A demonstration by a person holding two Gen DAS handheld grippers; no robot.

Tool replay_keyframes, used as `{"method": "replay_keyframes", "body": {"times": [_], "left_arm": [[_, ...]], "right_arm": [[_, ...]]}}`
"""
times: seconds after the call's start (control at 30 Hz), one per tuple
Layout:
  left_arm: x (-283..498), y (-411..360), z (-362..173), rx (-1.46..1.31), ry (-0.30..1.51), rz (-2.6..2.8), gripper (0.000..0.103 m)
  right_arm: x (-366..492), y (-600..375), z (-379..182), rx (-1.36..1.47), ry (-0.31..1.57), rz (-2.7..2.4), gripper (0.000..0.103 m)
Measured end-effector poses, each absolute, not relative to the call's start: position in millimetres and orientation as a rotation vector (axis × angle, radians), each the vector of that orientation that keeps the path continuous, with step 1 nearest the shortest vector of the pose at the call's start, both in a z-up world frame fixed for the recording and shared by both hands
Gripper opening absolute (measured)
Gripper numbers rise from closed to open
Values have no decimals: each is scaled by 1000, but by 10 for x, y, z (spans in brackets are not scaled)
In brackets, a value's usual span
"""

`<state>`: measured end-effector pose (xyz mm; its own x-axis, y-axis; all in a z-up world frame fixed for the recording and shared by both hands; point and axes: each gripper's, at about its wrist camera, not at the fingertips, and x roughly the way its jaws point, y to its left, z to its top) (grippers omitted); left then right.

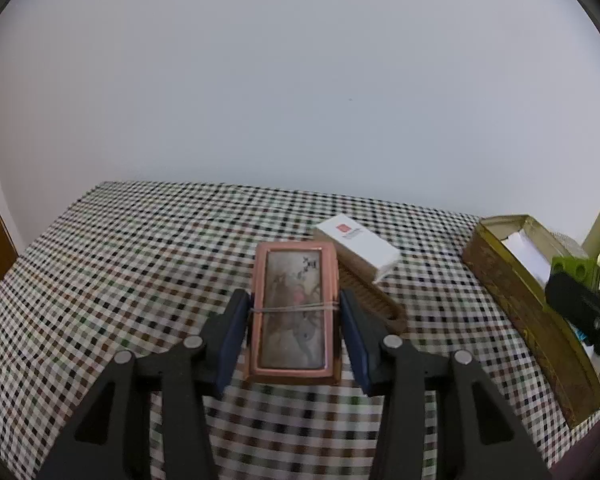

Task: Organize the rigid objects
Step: 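Carry the copper frame and green block into the tin tray and open both tools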

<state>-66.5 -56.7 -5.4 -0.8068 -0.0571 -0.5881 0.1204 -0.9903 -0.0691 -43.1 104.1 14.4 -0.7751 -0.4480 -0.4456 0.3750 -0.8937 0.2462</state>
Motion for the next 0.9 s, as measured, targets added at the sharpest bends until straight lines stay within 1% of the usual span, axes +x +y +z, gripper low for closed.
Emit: {"method": "replay_keyframes", "body": {"times": [0.2,0.33,0.9], "left_arm": [[-669,-234,-26,920,76,-2917,45],[-680,-52,-20,921,61,-2934,45],[-656,450,90,879,84,-3026,45]], "right_arm": [[-390,1238,221,653,-199,-2627,52],[-365,1414,249,636,-209,-2641,52],[-351,2070,361,587,-284,-2699,52]]}}
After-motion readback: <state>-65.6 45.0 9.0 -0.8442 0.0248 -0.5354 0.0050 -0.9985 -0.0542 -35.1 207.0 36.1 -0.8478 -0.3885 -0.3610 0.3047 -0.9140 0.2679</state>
